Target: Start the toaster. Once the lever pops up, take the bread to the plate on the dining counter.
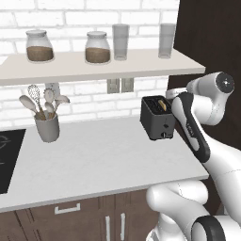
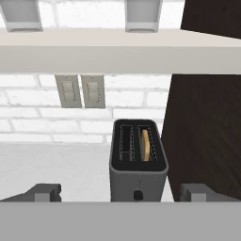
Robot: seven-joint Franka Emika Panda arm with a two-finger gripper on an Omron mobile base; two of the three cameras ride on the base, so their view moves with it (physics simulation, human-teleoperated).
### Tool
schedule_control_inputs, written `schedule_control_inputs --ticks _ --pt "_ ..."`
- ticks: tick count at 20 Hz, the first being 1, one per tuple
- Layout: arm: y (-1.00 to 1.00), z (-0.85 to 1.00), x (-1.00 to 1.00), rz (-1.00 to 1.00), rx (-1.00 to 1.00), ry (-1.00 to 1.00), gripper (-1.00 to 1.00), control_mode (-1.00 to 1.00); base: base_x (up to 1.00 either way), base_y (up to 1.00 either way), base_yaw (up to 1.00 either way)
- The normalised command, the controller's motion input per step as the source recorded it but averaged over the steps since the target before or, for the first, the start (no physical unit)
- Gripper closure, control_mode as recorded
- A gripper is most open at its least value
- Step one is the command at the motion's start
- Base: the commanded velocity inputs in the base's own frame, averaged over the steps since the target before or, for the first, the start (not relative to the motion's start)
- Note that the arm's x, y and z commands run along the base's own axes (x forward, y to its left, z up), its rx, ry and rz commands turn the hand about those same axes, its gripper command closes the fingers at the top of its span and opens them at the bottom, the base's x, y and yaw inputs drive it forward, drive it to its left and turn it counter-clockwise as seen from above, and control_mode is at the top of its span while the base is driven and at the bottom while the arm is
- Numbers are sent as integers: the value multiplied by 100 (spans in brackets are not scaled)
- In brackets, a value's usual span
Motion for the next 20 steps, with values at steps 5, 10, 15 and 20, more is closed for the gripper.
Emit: schedule_control_inputs --ticks 5,10,15,20 --pt "0 0 0 0 0 0 -100 -100 0 0 0" --pt "0 0 0 0 0 0 -100 -100 0 0 0" --pt "0 0 0 0 0 0 -100 -100 0 0 0" --pt "0 0 0 0 0 0 -100 -100 0 0 0"
